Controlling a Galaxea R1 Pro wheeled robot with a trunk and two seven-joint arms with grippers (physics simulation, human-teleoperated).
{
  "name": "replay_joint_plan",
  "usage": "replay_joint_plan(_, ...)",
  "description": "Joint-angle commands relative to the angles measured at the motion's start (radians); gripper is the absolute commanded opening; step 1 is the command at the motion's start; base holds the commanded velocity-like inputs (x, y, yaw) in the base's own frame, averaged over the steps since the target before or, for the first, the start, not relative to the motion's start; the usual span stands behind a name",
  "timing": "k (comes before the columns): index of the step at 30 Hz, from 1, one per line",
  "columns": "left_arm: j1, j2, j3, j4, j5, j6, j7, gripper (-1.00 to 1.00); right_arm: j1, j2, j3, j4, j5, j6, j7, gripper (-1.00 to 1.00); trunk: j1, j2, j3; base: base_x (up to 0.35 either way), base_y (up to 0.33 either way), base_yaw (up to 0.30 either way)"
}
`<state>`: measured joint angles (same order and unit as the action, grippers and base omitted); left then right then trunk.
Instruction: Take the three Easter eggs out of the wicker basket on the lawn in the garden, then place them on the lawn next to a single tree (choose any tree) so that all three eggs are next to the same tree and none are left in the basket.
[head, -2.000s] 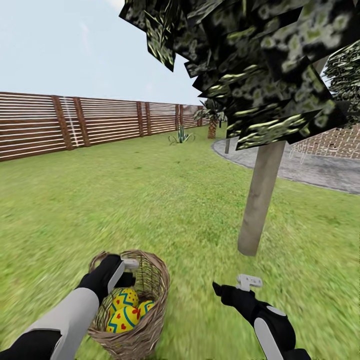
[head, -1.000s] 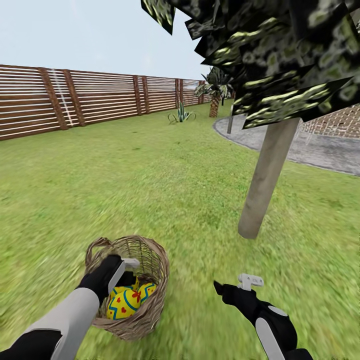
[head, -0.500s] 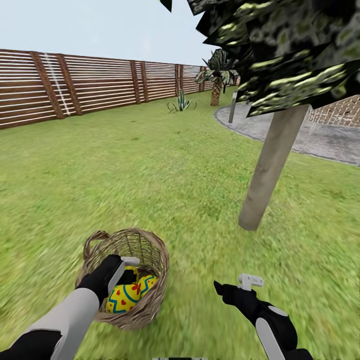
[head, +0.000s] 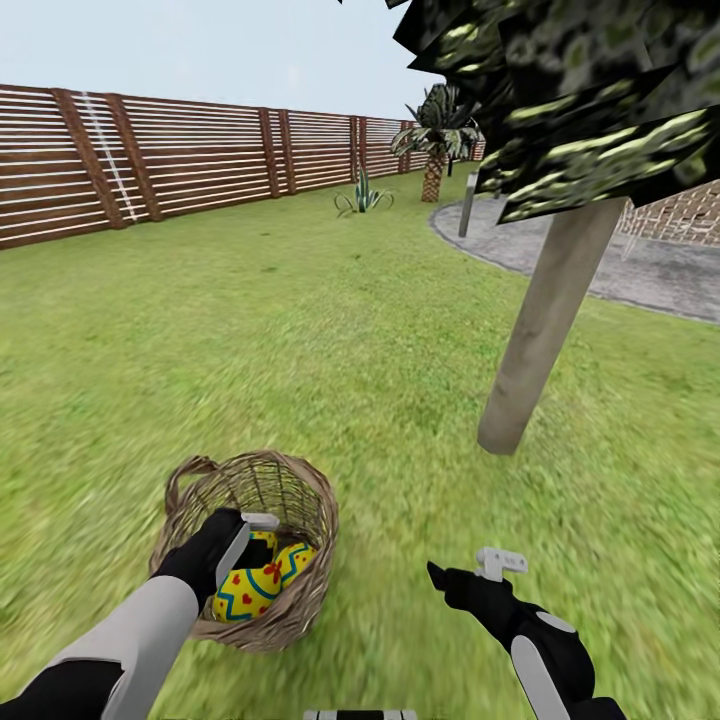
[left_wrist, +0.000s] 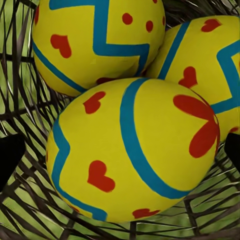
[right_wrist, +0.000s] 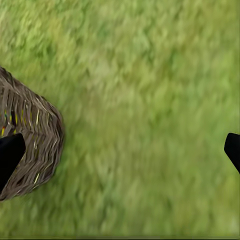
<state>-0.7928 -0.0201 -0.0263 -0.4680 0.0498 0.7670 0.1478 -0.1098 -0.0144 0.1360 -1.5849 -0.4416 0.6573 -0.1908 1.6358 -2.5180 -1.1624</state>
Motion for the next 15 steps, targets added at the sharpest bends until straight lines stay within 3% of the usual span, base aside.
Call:
replay_joint_plan(1,0.000,0.000,-0.003,-0.001,0.005,0.004,0.006,1.00,-0.001,-0.001,0.002,-0.001,-0.011,0.002,-0.010,1.00,0.000,-0.001,-0.005,0.000,0.000,0.000)
replay_joint_plan(5,0.000,0.000,-0.003,0.000,0.005,0.005,0.006,1.00,-0.001,-0.001,0.002,-0.001,-0.010,0.002,-0.010,1.00,0.002,-0.002,-0.020,0.000,0.000,0.000)
replay_joint_plan(15,0.000,0.000,-0.003,-0.001,0.005,0.003,0.006,1.00,-0.001,-0.001,0.002,-0.001,-0.011,0.002,-0.010,1.00,0.002,-0.002,-0.024,0.000,0.000,0.000)
